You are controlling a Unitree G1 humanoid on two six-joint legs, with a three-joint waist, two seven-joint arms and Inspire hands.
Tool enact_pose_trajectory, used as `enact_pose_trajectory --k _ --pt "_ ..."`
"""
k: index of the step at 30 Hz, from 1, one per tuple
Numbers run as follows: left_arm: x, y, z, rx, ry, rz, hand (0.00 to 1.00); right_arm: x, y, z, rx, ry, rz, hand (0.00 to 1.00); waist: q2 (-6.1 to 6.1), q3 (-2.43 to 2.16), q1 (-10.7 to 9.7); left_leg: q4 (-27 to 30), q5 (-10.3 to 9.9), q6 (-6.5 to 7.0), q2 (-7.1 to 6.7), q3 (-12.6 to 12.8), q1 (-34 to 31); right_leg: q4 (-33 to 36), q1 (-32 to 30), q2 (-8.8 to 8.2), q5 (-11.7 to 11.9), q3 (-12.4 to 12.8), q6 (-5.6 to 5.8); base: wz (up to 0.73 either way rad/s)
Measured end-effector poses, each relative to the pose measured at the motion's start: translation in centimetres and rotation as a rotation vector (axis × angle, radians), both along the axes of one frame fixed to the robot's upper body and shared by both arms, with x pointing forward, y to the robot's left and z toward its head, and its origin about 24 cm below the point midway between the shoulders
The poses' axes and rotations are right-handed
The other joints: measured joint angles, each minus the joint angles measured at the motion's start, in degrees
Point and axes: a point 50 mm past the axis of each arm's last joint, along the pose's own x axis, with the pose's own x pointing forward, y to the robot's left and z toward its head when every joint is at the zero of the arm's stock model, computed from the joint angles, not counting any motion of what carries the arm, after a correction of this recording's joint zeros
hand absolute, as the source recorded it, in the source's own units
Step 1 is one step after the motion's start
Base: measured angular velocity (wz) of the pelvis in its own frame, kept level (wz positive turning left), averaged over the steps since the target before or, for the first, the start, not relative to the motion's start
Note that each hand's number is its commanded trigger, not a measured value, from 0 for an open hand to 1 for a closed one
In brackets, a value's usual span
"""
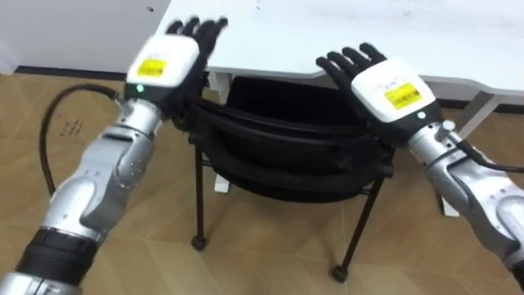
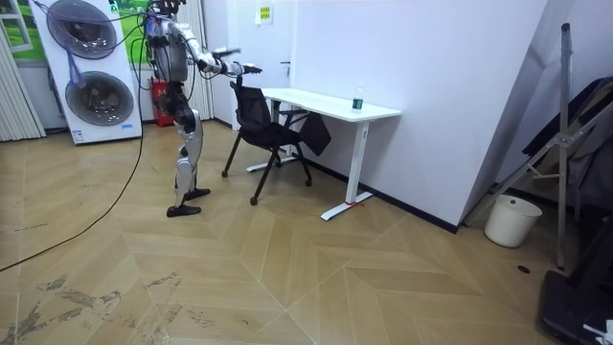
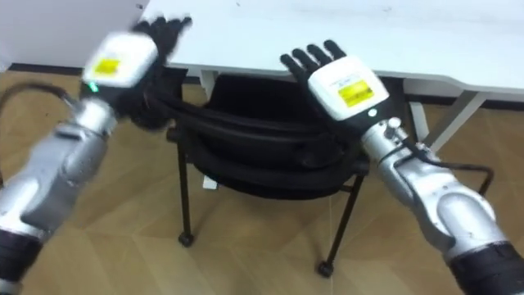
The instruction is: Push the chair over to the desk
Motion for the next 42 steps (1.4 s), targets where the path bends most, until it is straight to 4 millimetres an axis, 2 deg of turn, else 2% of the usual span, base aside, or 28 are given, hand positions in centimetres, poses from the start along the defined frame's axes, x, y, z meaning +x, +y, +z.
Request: enact_pose_trajectory --k 1,2,3,4,5,8,9,12,13,14,15,17,18,20,21,23,25,26,30,32,33,36,37,39,40,41,42 --pt "0.1 0.9 2.0 -0.055 -0.097 0.021 0.00 0.3 -0.8 1.1 0.053 -0.041 -0.027 0.00 -0.10 0.02 -0.04 -0.60 -0.01 0.05 -0.09 0.35 0.84 0.03 0.33 -0.24 0.05 0.59 0.14 -0.20" --pt "0.0 1.9 3.8 -0.108 -0.190 0.044 0.00 0.8 -1.8 3.3 0.119 -0.148 -0.062 0.00 -0.01 -0.03 -0.38 -0.88 0.00 0.09 -0.17 0.55 0.96 0.06 0.22 -0.36 -0.01 0.73 0.24 -0.20" --pt "-0.2 2.6 4.5 -0.129 -0.230 0.058 0.00 1.1 -2.3 4.7 0.151 -0.215 -0.084 0.00 0.09 -0.06 -0.59 -1.05 0.02 0.14 -0.19 0.59 0.91 0.02 0.00 -0.37 0.02 0.85 0.28 -0.12" --pt "-0.7 4.0 5.6 -0.154 -0.301 0.094 0.00 1.2 -3.6 7.6 0.217 -0.366 -0.133 0.00 0.08 -0.07 -0.92 -1.31 0.06 0.19 -0.25 0.66 0.91 -0.03 -0.12 -0.40 0.04 0.98 0.32 -0.04" --pt "-1.2 5.3 6.3 -0.171 -0.345 0.132 0.00 0.8 -4.9 10.3 0.300 -0.515 -0.177 0.00 -0.04 -0.17 -1.22 -1.30 0.02 0.21 -0.26 0.84 0.97 -0.16 -0.20 -0.43 0.02 0.95 0.37 0.00" --pt "-2.3 8.2 6.5 -0.248 -0.404 0.234 0.00 -1.2 -7.7 14.0 0.474 -0.795 -0.225 0.00 0.05 -0.70 -1.18 -1.22 -0.38 0.25 -0.28 0.90 1.49 -0.90 0.55 -0.27 0.28 0.89 0.81 0.04" --pt "-2.9 9.5 6.3 -0.264 -0.425 0.285 0.00 -1.7 -8.5 14.5 0.506 -0.851 -0.244 0.00 0.25 -1.21 -1.34 -1.23 -0.52 0.22 -0.27 0.92 1.54 -0.94 0.56 -0.21 0.45 0.92 1.11 0.00" --pt "-4.6 12.2 5.9 -0.289 -0.478 0.398 0.00 -3.4 -10.7 14.9 0.513 -0.951 -0.314 0.00 0.59 -1.55 -1.56 -1.24 -0.74 0.19 -0.38 1.18 1.82 -0.94 0.88 -0.17 0.54 0.89 1.22 0.00" --pt "-5.7 13.6 5.6 -0.292 -0.500 0.459 0.00 -4.3 -11.8 14.6 0.519 -0.987 -0.359 0.00 0.64 -1.67 -1.89 -1.21 -0.91 0.17 -0.62 1.21 2.15 -0.94 1.21 -0.18 0.55 0.90 1.23 0.00" --pt "-7.0 15.0 5.0 -0.292 -0.513 0.522 0.00 -5.3 -12.8 14.4 0.522 -1.021 -0.396 0.00 0.94 -2.01 -2.42 -1.20 -0.99 0.18 -0.67 1.18 2.19 -0.96 1.26 -0.26 0.54 0.93 1.23 0.00" --pt "-7.7 15.7 4.7 -0.296 -0.516 0.550 0.00 -5.8 -13.3 14.4 0.527 -1.040 -0.413 0.00 1.13 -2.14 -2.77 -1.21 -1.01 0.21 -0.75 1.11 2.18 -0.97 1.32 -0.29 0.54 0.82 1.23 0.05" --pt "-10.3 17.9 3.4 -0.291 -0.517 0.657 0.00 -8.4 -15.6 14.3 0.540 -1.125 -0.500 0.00 1.75 -2.53 -3.37 -1.22 -1.17 0.38 -0.90 1.13 2.41 -0.86 1.45 -0.53 0.51 0.55 1.30 0.00" --pt "-11.0 18.4 3.1 -0.292 -0.523 0.684 0.00 -9.0 -16.1 14.3 0.538 -1.149 -0.524 0.00 1.82 -2.56 -3.41 -1.26 -1.21 0.42 -0.92 1.22 2.54 -0.78 1.50 -0.58 0.50 0.63 1.31 -0.09" --pt "-13.8 20.4 2.0 -0.316 -0.537 0.787 0.00 -11.3 -17.6 14.0 0.533 -1.222 -0.604 0.00 1.95 -2.66 -3.72 -1.22 -1.55 0.55 -0.85 2.09 3.13 -0.75 1.94 -0.78 0.37 0.73 1.52 -0.16" --pt "-14.5 20.8 1.8 -0.323 -0.540 0.812 0.00 -11.7 -17.9 13.9 0.540 -1.237 -0.620 0.00 1.94 -2.64 -3.89 -1.22 -1.63 0.59 -0.82 2.26 3.34 -0.76 2.09 -0.81 0.37 0.74 1.53 -0.13" --pt "-16.9 22.1 0.7 -0.343 -0.527 0.897 0.00 -13.7 -19.1 12.9 0.568 -1.267 -0.689 0.00 2.04 -2.56 -4.31 -0.75 -2.38 0.61 -0.75 2.50 3.99 -0.88 2.94 -0.81 0.37 1.33 1.56 -0.13" --pt "-18.2 22.6 -0.4 -0.382 -0.520 0.956 0.00 -14.9 -19.9 12.1 0.596 -1.277 -0.741 0.00 2.64 -2.16 -4.48 0.05 -3.18 0.57 -0.51 2.55 3.96 -0.85 3.10 -0.74 0.32 2.61 1.65 -0.19" --pt "-18.9 22.7 -1.4 -0.421 -0.508 0.987 0.00 -15.7 -20.3 11.1 0.608 -1.261 -0.785 0.00 3.00 -1.93 -4.50 0.58 -3.36 0.74 -0.09 2.61 3.91 -0.85 3.30 -0.73 0.29 2.77 1.70 -0.09" --pt "-20.6 22.6 -4.8 -0.575 -0.485 1.088 0.00 -18.1 -20.8 7.1 0.667 -1.198 -0.948 0.00 3.51 -1.64 -4.36 0.74 -3.18 0.75 -0.11 3.01 3.71 -1.06 2.43 -0.82 -0.62 4.39 2.53 -0.15" --pt "-21.7 22.7 -7.4 -0.660 -0.417 1.165 0.00 -19.8 -20.9 3.2 0.719 -1.131 -1.108 0.00 3.71 -1.81 -4.37 0.76 -2.99 0.61 -0.02 3.44 3.88 -0.91 2.17 -1.41 -0.66 4.14 2.65 -0.11" --pt "-22.0 22.7 -8.1 -0.679 -0.389 1.187 0.00 -20.2 -20.9 2.1 0.744 -1.105 -1.155 0.00 3.71 -1.86 -4.38 0.71 -3.00 0.63 -0.04 3.46 3.89 -0.87 2.17 -1.13 -0.59 4.14 2.74 -0.08" --pt "-23.7 21.3 -14.1 -0.880 -0.171 1.295 0.00 -23.1 -20.2 -5.0 0.923 -0.906 -1.460 0.00 3.79 -1.97 -4.34 0.52 -3.29 1.06 -0.20 3.68 4.11 -0.84 2.29 -0.94 -0.02 5.54 2.25 -0.02" --pt "-24.2 21.0 -15.3 -0.925 -0.125 1.317 0.00 -23.4 -19.9 -6.4 0.957 -0.851 -1.509 0.00 3.75 -1.97 -4.33 0.44 -3.30 1.07 -0.19 3.83 4.31 -0.89 2.36 -0.94 -0.02 5.72 2.24 -0.10" --pt "-26.5 18.8 -20.3 -1.077 0.100 1.410 0.00 -25.8 -18.2 -12.1 1.105 -0.594 -1.730 0.00 3.51 -1.98 -4.33 -0.23 -3.33 1.06 -0.30 4.01 4.73 -1.01 2.47 -1.11 -0.06 5.91 2.20 -0.07" --pt "-27.2 18.0 -21.6 -1.103 0.171 1.431 0.00 -26.4 -17.6 -13.4 1.135 -0.524 -1.780 0.00 3.48 -1.98 -4.34 -0.44 -3.30 1.02 -0.35 4.08 4.85 -1.04 2.49 -1.17 -0.09 6.02 2.18 -0.05" --pt "-28.5 16.3 -24.0 -1.175 0.306 1.462 0.00 -27.6 -16.4 -16.0 1.222 -0.390 -1.883 0.00 3.38 -2.06 -4.42 -0.60 -3.30 1.02 -0.48 4.17 4.99 -1.20 2.60 -1.32 -0.19 6.00 2.23 -0.03" --pt "-29.2 15.5 -25.0 -1.196 0.379 1.475 0.00 -28.3 -15.7 -17.2 1.263 -0.331 -1.935 0.00 3.31 -2.09 -4.52 -0.58 -3.30 1.02 -0.60 4.18 5.12 -1.22 2.66 -1.43 -0.25 5.95 2.25 0.00"
